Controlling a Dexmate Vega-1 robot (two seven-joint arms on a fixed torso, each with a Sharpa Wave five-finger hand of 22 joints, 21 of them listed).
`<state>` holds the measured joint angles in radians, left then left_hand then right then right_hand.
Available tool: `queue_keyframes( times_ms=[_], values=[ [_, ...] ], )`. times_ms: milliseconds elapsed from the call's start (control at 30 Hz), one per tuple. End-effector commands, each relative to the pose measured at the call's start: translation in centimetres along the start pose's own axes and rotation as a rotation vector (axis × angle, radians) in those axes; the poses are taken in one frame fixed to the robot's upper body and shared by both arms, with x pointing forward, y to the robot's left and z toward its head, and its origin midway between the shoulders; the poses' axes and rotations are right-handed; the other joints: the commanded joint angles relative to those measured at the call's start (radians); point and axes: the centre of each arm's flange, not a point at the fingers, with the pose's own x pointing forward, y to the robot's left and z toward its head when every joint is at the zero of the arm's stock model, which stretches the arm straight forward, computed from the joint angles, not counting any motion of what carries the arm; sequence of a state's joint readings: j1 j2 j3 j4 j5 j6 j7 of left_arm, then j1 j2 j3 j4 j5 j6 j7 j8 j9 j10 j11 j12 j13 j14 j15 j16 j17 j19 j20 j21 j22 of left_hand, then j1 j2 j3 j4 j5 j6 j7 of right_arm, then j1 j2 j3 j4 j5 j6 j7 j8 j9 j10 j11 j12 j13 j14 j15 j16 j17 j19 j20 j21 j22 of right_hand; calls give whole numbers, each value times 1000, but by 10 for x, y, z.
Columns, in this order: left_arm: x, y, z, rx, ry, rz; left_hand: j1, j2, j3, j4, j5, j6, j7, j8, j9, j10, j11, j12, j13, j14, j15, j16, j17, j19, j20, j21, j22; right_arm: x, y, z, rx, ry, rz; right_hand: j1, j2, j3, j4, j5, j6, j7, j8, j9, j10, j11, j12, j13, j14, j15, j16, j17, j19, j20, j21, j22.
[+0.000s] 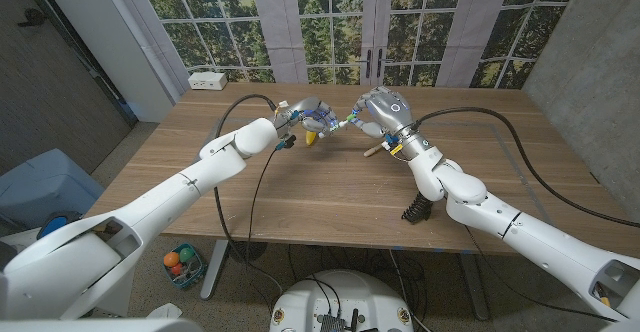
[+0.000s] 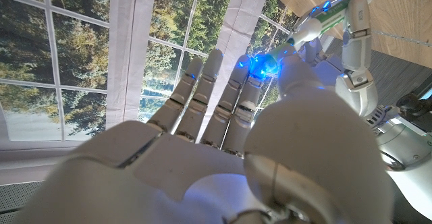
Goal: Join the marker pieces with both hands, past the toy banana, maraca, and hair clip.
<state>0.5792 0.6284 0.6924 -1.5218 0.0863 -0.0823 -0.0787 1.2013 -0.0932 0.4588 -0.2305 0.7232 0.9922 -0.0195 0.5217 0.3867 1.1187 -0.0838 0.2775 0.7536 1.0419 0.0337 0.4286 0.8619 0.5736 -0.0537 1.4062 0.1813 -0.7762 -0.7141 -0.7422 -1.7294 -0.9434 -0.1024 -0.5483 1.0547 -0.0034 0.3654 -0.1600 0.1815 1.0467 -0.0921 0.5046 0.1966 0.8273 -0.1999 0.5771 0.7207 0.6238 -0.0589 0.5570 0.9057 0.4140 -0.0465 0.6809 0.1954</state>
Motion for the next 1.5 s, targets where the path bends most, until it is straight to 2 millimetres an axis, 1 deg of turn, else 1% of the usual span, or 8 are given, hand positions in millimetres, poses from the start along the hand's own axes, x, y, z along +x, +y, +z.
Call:
queue_keyframes(
  times_ms=[33, 133, 200, 433, 700, 967, 1433, 1500],
  values=[
    [2, -1, 4, -6, -12, 15, -10, 21, 87, 78, 6, 11, -3, 6, 6, 107, -99, 0, 7, 214, -269, -2, 0, 0, -111, 8, 3, 0, 1, 1, 29, -8, -12, 44, 51, -1, 1, 4, 47, -36, 4, 2, -1, -2, 6, 7, 7, -166, -6, 5, -4, -15, 6, 0],
    [1, 0, 5, -9, -14, 24, -10, 21, 88, 78, 5, 9, -4, 6, 7, 106, -103, -3, 6, 215, -269, -2, 2, 0, -111, 9, 3, -1, 1, 3, 50, -17, -14, 44, 50, -1, 1, 4, 51, -35, 4, 2, -1, -2, 8, 10, 8, -167, -6, 7, -4, -15, 7, 0],
    [1, 1, 5, -9, -16, 30, -10, 21, 88, 78, 5, 10, -3, 6, 7, 107, -98, -3, 8, 214, -269, -4, 1, 1, -111, 10, 3, -2, 2, 5, 60, -23, -14, 44, 51, -1, 1, 4, 53, -35, 4, 2, -2, -2, 9, 12, 9, -166, -8, 8, -4, -15, 8, 0],
    [-1, 2, 5, -24, -29, 63, -11, 21, 90, 77, 4, 8, -4, 5, 9, 109, -101, -7, 7, 215, -269, -8, 3, -1, -112, 11, 3, -3, 6, 7, 80, -25, 4, 43, 47, -2, 1, 5, 58, -36, 3, 1, -2, -2, 14, 19, 11, -166, -11, 11, -3, -15, 11, 0],
    [-5, 3, 5, -32, -35, 70, -10, 20, 91, 77, 4, 12, -3, 2, 5, 112, -100, -9, 9, 215, -269, -11, 3, 0, -111, 14, 3, -4, 8, -1, 83, 9, 11, 42, 47, -1, 2, 5, 61, -39, 2, 0, -2, -3, 18, 26, 15, -166, -16, 13, -3, -15, 13, -1],
    [-9, 4, 4, -40, -45, 87, -11, 19, 93, 77, 3, 12, -3, 2, 7, 111, -102, -13, 13, 217, -269, -14, 6, 0, -110, 16, 3, -7, 7, -14, 102, 75, 0, 43, 45, -1, 1, 6, 59, -37, -2, -1, -4, -3, 21, 33, 18, -166, -19, 16, -3, -14, 16, -1],
    [-10, 4, 7, -62, -78, 119, -10, 18, 95, 77, 1, 13, -2, 0, 7, 113, -98, -18, 16, 218, -269, -17, 12, -2, -112, 18, 3, -10, 4, -32, 162, 154, -36, 46, 45, -1, 1, 7, 59, -35, -7, -1, -10, -2, 26, 45, 24, -165, -24, 25, 19, 2, 31, 0],
    [-10, 5, 6, -82, -57, 134, -10, 17, 96, 76, 0, 13, -1, -1, 6, 114, -100, -20, 14, 216, -269, -20, 11, -3, -112, 18, 3, -10, 3, -31, 167, 146, -42, 45, 47, -1, 2, 7, 58, -39, -10, 0, -12, -3, 26, 46, 26, -165, -26, 28, 32, -10, 38, 0]
  ],
)
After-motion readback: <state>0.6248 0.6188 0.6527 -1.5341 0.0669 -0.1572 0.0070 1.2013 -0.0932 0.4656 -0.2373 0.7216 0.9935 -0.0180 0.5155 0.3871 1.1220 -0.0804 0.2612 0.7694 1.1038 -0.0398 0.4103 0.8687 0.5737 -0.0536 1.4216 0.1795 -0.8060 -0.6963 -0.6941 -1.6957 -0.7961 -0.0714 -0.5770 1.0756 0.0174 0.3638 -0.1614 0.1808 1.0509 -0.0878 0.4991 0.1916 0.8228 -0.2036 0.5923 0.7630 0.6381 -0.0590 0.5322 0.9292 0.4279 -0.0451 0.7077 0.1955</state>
